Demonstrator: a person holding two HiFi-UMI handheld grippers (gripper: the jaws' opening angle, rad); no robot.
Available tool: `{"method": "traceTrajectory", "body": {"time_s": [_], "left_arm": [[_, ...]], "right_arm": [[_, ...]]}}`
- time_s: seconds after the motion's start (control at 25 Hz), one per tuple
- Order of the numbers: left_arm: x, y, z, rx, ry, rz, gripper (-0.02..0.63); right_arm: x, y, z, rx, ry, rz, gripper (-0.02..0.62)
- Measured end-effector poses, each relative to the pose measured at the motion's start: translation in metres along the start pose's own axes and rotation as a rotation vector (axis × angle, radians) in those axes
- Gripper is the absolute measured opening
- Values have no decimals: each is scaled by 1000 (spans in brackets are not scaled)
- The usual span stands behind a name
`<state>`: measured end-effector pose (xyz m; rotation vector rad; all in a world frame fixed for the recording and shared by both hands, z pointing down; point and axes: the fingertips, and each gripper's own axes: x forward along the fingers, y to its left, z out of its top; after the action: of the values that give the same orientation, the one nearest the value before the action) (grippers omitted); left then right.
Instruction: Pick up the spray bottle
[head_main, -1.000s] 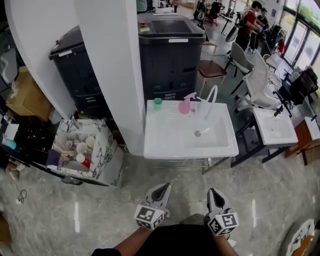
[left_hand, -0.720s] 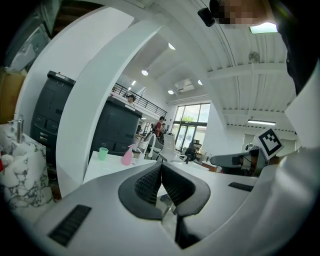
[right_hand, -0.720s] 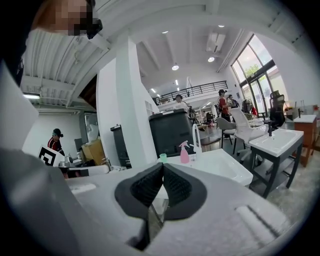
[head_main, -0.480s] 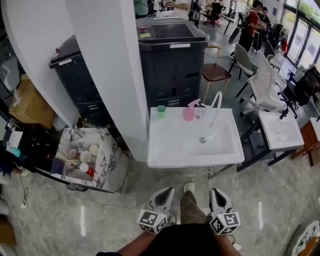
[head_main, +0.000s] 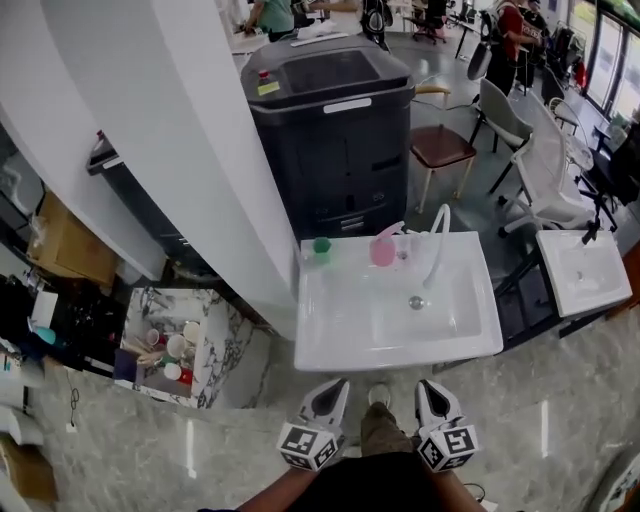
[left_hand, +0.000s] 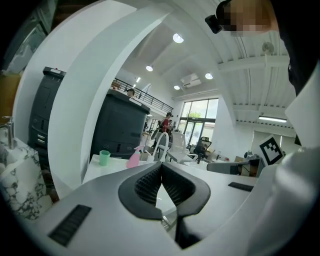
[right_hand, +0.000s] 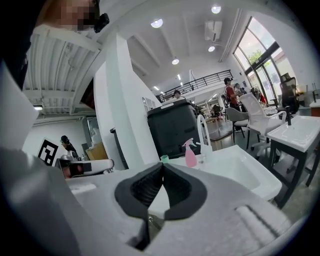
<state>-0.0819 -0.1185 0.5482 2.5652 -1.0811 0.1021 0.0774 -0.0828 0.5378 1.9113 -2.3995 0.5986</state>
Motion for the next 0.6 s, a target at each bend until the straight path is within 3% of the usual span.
{"method": "traceTrajectory", "body": {"time_s": [0.2, 0.6], "left_arm": [[74, 25, 14, 24, 42, 35, 17], [204, 79, 14, -52, 51, 90, 17]], "right_arm": [[52, -34, 33, -22, -14, 31, 0], [158, -92, 82, -50, -26, 147, 0]]}}
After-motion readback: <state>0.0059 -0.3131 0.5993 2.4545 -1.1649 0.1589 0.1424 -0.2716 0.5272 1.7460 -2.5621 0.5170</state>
